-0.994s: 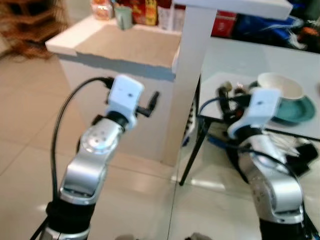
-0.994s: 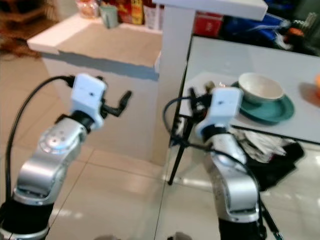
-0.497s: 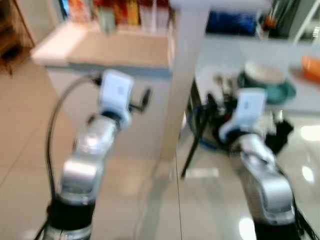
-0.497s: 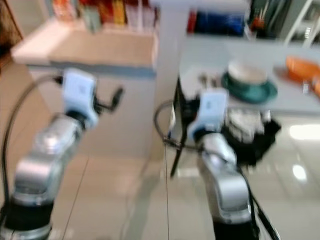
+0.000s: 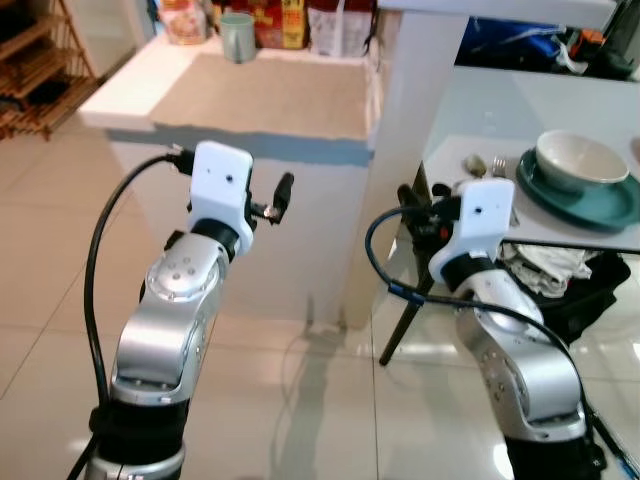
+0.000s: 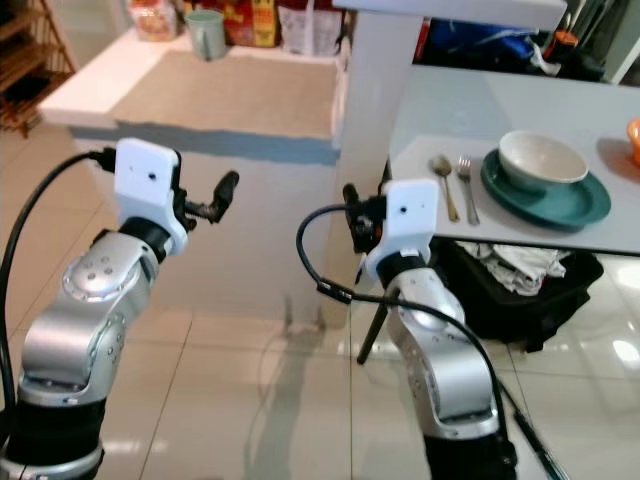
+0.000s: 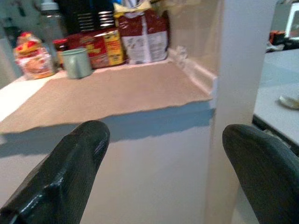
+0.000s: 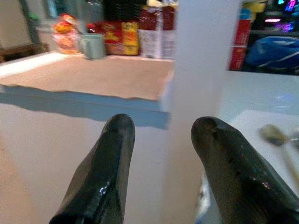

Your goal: Setting the table

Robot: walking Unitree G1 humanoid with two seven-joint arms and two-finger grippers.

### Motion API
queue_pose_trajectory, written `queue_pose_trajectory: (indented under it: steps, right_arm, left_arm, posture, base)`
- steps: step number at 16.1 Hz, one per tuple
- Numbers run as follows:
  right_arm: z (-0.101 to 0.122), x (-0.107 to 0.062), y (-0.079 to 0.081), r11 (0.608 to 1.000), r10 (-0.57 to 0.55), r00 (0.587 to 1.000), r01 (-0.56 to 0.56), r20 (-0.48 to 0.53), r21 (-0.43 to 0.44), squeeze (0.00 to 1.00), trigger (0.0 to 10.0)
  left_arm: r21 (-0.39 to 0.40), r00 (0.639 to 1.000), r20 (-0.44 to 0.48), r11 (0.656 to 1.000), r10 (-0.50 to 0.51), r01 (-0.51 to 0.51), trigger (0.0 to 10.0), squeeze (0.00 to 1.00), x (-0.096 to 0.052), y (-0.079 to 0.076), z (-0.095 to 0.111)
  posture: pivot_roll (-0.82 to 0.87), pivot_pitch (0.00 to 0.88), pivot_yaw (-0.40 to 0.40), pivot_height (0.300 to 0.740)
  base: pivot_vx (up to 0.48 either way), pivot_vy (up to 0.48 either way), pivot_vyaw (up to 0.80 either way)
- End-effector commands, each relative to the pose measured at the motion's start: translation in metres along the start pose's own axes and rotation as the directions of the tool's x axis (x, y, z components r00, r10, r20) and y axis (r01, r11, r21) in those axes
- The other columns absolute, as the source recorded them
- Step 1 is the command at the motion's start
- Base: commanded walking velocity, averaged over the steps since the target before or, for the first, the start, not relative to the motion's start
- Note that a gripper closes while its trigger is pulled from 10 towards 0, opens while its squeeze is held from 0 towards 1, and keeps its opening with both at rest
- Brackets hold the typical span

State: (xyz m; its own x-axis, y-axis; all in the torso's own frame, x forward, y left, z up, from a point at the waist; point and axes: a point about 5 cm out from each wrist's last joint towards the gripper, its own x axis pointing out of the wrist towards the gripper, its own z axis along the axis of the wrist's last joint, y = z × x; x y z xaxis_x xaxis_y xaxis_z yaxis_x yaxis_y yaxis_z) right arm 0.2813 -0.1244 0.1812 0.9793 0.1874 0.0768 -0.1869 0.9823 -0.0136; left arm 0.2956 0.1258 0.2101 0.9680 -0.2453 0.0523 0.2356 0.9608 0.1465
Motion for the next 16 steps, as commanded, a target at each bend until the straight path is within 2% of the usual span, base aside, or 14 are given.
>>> queue_pose_trajectory:
  steps: [1,13,15,16]
  right_arm:
    - [0.0000,-0.0008,-0.0054,1.000,-0.018,1.000,0.018,-0.006,-0.022,0.00,10.0]
    - [0.0013,0.0008,-0.0034,1.000,-0.010,1.000,0.010,0.005,-0.026,0.00,10.0]
    - [0.0033,0.0017,-0.0083,0.995,-0.047,0.999,0.046,0.005,0.089,0.00,10.0]
    - [0.0038,0.0020,-0.0092,0.996,-0.048,0.999,0.047,0.007,0.080,0.00,10.0]
  left_arm:
    - [-0.002,1.000,0.002,1.000,-0.025,0.025,10.0,0.00,0.0003,-0.0076,0.0023]
    - [-0.006,1.000,-0.001,1.000,-0.019,0.019,10.0,0.00,-0.0002,-0.0053,0.0021]
    - [-0.011,1.000,-0.001,1.000,-0.016,0.016,10.0,0.00,0.0000,-0.0047,0.0028]
    - [-0.012,1.000,-0.002,1.000,-0.015,0.015,10.0,0.00,-0.0001,-0.0044,0.0025]
  posture:
    - [0.08,0.033,-0.045,0.740]
    - [0.09,0.019,-0.048,0.740]
    - [0.09,0.025,-0.049,0.740]
    - [0.09,0.025,-0.049,0.740]
  base:
    - [0.446,0.000,0.80]
    - [0.446,0.000,0.80]
    - [0.446,0.000,0.00]
    - [0.446,0.000,0.00]
